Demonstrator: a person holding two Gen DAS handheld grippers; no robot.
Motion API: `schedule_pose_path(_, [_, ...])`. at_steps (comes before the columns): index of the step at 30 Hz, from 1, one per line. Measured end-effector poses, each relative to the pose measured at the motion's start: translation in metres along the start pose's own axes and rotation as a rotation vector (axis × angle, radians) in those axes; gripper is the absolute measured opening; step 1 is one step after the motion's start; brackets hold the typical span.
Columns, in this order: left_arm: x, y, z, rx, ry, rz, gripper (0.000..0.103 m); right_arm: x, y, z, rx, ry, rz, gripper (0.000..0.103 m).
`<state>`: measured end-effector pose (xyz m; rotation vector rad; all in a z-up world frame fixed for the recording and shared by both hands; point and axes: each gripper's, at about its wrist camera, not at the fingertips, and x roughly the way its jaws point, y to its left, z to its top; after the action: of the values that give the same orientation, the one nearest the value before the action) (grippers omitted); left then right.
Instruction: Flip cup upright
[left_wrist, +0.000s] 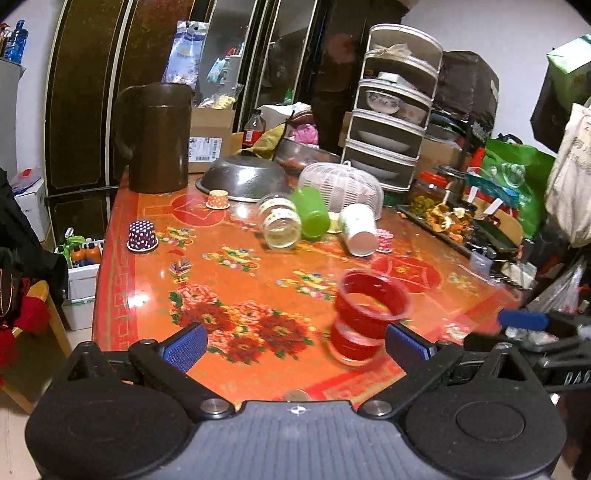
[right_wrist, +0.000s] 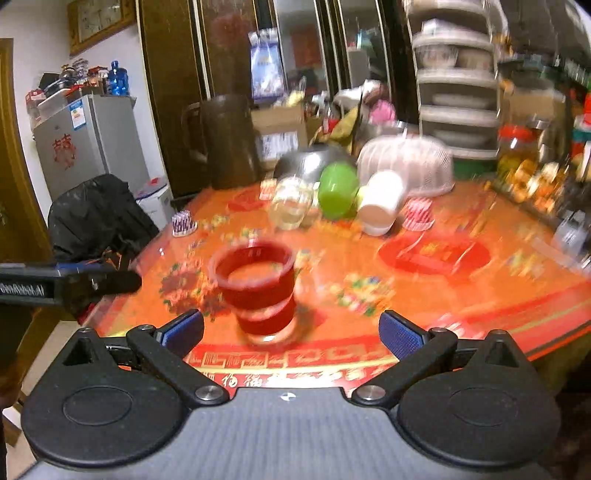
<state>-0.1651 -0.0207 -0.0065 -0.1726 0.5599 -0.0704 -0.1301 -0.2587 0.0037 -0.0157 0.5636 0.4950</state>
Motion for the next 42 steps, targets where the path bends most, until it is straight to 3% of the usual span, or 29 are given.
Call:
schedule_pose_path(5, [-0.021, -0.023, 0.005, 0.009, 0.027, -0.025, 0.103, -0.034, -0.006, 0.011, -0.004, -0.059, -0.036, 0.102])
schedule_pose_path(10, [-0.022, -0.041, 0.005, 0.071, 0.027, 0.008, 0.103, -0.026, -0.009, 0.006, 0.010, -0.045, -0.021, 0.102])
schedule_pose_path(42, [-0.012, -0.042, 0.004, 0.084, 0.065, 0.057, 0.103, -0.023, -0.004, 0.002, 0.006, -0.038, 0.013, 0.102])
